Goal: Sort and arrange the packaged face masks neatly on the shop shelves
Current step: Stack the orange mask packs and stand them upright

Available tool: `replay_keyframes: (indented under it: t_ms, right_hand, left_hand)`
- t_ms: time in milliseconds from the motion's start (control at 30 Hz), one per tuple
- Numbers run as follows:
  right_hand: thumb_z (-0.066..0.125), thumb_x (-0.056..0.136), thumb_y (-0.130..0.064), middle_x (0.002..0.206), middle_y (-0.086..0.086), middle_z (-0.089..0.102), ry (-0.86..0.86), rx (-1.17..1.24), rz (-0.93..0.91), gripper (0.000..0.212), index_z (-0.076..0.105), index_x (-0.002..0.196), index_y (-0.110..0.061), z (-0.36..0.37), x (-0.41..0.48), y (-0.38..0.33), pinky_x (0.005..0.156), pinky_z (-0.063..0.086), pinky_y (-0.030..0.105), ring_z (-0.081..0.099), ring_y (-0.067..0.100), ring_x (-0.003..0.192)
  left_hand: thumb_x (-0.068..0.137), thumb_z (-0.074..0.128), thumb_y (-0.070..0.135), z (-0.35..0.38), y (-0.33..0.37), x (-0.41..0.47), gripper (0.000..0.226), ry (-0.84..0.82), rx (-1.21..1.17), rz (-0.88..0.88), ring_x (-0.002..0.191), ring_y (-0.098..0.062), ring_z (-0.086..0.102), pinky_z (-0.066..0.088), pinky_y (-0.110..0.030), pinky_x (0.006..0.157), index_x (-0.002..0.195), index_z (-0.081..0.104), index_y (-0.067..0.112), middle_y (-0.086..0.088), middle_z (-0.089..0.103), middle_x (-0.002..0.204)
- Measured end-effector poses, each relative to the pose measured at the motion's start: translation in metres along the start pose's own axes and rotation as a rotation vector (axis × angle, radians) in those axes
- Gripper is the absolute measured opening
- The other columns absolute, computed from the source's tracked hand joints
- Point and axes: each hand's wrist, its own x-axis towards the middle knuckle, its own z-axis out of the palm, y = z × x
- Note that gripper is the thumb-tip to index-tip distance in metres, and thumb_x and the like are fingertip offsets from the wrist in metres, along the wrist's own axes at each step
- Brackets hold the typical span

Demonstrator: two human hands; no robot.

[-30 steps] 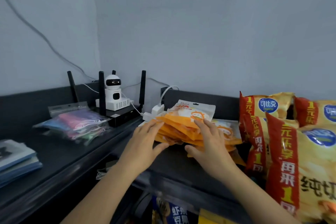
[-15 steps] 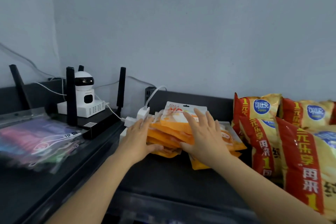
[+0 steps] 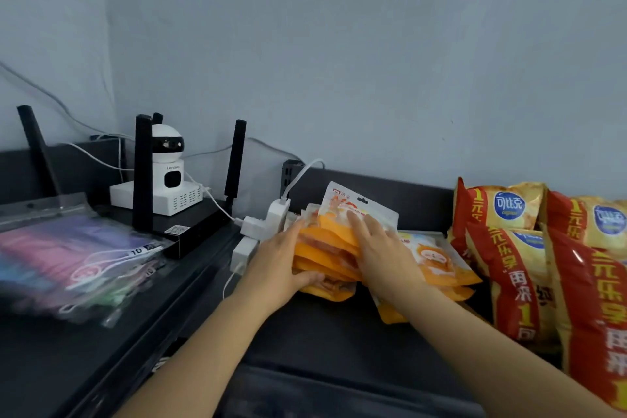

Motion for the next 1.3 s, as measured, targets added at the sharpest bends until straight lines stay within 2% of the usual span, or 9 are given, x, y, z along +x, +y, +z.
replay_keyframes:
  t_ms: [100,200,300,400,533,700,867,1033,1300]
  right_hand:
    - [0.047,0.096,-0.032,0.149,0.008,0.029,0.043,0.006,0.001,0.069,0.001,0.147,-0.028,-0.010,0.002,0.003,0.086,0.048,0.041,0.050,0.033,0.118]
    - [0.041,0.098,-0.033,0.142,0.007,0.041,0.151,0.184,0.060,0.057,0.012,0.147,-0.027,-0.026,-0.001,0.009,0.089,0.045,0.042,0.054,0.031,0.115]
    - [0.044,0.097,-0.030,0.125,0.007,0.056,0.317,0.410,0.155,0.050,0.026,0.144,-0.022,-0.040,-0.006,0.021,0.082,0.048,0.040,0.059,0.027,0.106]
    - [0.047,0.096,-0.028,0.107,0.008,0.063,0.413,0.544,0.241,0.042,0.038,0.134,-0.015,-0.048,-0.012,0.034,0.063,0.047,0.031,0.063,0.022,0.087]
    - [0.049,0.096,-0.028,0.094,0.000,0.060,0.483,0.638,0.265,0.042,0.039,0.133,-0.013,-0.058,-0.023,0.042,0.052,0.037,0.016,0.054,0.004,0.070]
    - [0.051,0.094,-0.029,0.083,-0.014,0.051,0.567,0.710,0.293,0.039,0.042,0.129,-0.014,-0.064,-0.037,0.044,0.053,0.038,0.015,0.054,0.002,0.072]
    - [0.054,0.093,-0.030,0.082,-0.009,0.055,0.613,0.794,0.362,0.031,0.048,0.115,-0.009,-0.056,-0.047,0.055,0.052,0.037,0.016,0.053,0.003,0.069]
    - [0.055,0.092,-0.030,0.107,0.001,0.063,0.643,0.878,0.404,0.041,0.045,0.127,-0.012,-0.046,-0.050,0.059,0.070,0.050,0.028,0.060,0.015,0.091]
    - [0.054,0.093,-0.025,0.096,-0.009,0.059,0.623,0.906,0.411,0.033,0.047,0.122,-0.012,-0.037,-0.059,0.059,0.068,0.045,0.023,0.059,0.009,0.087]
  left_hand:
    - [0.074,0.073,0.047,0.002,-0.001,-0.001,0.101,0.016,0.006,0.013,0.129,-0.019,0.040,0.039,-0.046,0.104,0.140,-0.003,0.047,0.003,0.040,0.142]
    - [0.075,0.070,0.050,0.002,-0.003,-0.001,0.096,0.002,0.040,0.015,0.131,-0.021,0.035,0.036,-0.046,0.106,0.146,0.007,0.037,0.000,0.036,0.144]
    - [0.075,0.066,0.058,-0.001,0.001,-0.002,0.091,-0.035,0.215,-0.004,0.139,-0.024,0.019,0.027,-0.046,0.112,0.147,0.016,0.031,-0.001,0.014,0.155]
    - [0.072,0.063,0.065,-0.006,0.010,0.001,0.091,-0.103,0.410,-0.029,0.143,-0.031,-0.002,0.016,-0.053,0.113,0.146,0.019,0.035,0.000,-0.007,0.157]
    - [0.083,0.061,0.050,-0.012,0.030,0.011,0.072,-0.166,0.646,0.175,0.145,-0.027,-0.001,0.009,-0.054,0.113,0.144,0.026,0.034,0.002,0.003,0.158]
    - [0.087,0.059,0.029,-0.009,0.037,0.028,0.066,-0.276,0.688,0.245,0.141,-0.023,0.018,0.025,-0.049,0.112,0.144,0.026,0.033,0.001,0.026,0.152]
    - [0.090,0.057,0.020,0.002,0.032,0.033,0.070,-0.280,0.673,0.165,0.141,-0.027,0.016,0.034,-0.048,0.108,0.147,0.018,0.034,-0.004,0.019,0.154]
    - [0.090,0.057,0.019,0.003,0.036,0.036,0.076,-0.319,0.751,0.168,0.142,-0.032,0.014,0.032,-0.048,0.110,0.149,0.010,0.032,-0.009,0.014,0.156]
    - [0.095,0.047,0.018,-0.043,0.043,0.022,0.066,-0.190,0.749,0.198,0.143,-0.023,0.014,0.032,-0.046,0.109,0.147,0.013,0.038,0.000,0.010,0.158]
